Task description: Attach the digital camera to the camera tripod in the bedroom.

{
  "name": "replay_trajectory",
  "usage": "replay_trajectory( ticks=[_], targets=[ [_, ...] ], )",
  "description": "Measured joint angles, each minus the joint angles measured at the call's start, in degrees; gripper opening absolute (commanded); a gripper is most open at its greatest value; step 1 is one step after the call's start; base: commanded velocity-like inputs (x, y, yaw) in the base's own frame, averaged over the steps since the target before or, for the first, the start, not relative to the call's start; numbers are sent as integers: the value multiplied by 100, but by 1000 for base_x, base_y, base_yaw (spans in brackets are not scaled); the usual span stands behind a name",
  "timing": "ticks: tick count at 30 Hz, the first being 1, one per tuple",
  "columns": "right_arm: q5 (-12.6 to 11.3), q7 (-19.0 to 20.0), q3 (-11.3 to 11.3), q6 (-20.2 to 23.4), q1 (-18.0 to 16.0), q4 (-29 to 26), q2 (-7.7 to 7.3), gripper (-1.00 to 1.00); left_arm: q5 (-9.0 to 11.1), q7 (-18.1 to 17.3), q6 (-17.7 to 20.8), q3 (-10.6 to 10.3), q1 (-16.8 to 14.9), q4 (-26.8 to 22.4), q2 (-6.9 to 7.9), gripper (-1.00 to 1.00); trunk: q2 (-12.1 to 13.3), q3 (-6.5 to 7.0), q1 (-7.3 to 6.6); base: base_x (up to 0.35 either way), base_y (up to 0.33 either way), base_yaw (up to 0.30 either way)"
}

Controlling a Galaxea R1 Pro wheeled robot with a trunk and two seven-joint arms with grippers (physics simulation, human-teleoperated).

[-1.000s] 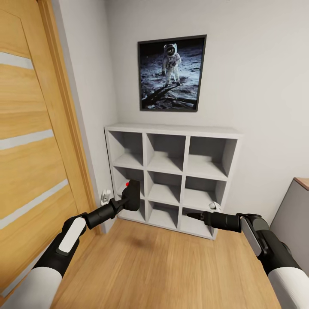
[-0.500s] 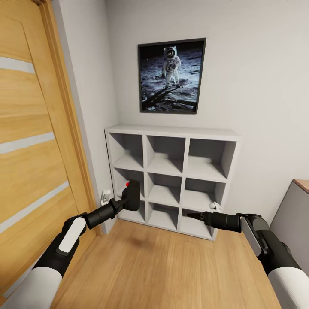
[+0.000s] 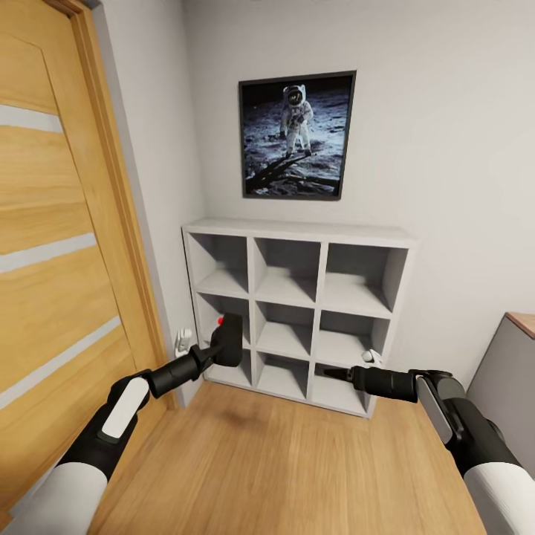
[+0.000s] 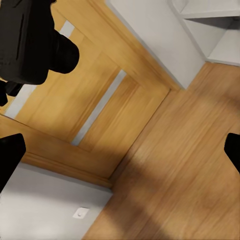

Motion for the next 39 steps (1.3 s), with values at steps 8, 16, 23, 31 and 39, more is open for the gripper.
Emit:
replay_trajectory(
  ticks=[8,16,23,31,39],
  targets=[
    [8,0,7,0,0,0,4,100,1,0,1,-20,0,151,0,-100,321,144,-176,0,0,0],
    [7,-8,1,0,0,19,1,100,5,-4,2,-22,0,167,0,-100,643,288,-352,0,0,0],
    [1,-9,0,0,0,26,2,100,3,-6,1,-14,0,167,0,-100,924,414,-506,0,0,0],
    [9,-9,0,-4,0,26,4,100,3,-6,1,-14,0,168,0,-100,1245,558,-682,0,0,0],
    [9,-9,0,-1,1,26,1,100,2,-6,1,-14,1,167,0,-100,1567,703,-858,0,0,0]
  ],
)
